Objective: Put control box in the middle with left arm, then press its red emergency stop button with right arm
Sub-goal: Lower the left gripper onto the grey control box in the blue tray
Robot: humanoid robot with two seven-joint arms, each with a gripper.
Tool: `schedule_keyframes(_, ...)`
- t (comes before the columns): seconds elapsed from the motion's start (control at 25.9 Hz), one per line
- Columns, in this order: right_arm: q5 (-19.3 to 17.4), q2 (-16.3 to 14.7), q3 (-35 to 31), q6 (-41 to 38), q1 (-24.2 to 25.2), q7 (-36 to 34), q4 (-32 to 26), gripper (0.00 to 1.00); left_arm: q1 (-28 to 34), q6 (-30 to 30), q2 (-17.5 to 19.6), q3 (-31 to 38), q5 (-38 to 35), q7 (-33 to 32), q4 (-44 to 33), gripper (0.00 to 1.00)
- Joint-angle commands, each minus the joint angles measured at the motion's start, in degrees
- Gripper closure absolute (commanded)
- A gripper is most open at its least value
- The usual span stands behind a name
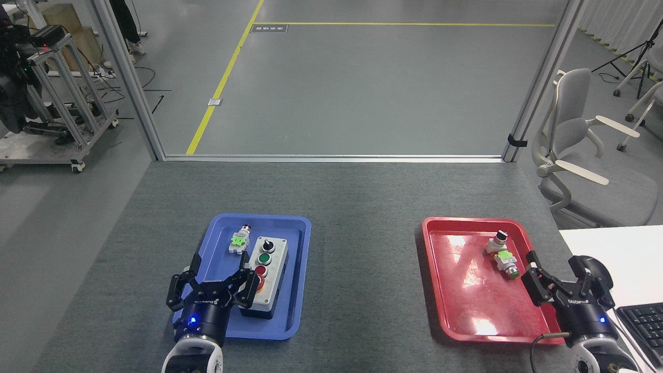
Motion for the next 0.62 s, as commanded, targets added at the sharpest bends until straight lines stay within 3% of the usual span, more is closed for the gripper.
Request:
schedule_keyframes(0.0, -0.01, 0.01, 0.0, 0.01, -0.01, 0.15, 0.0, 0.0, 0.05, 0.0, 0.11, 0.05, -0.17, 0.18, 0.13, 0.01)
schedule_keyframes(0.58, 0.08, 0.1, -0.09, 0.01, 0.08, 0.15, 0.0, 0.0, 0.31, 0.0, 0.37, -0.22, -0.43, 1.5, 0.04, 0.0)
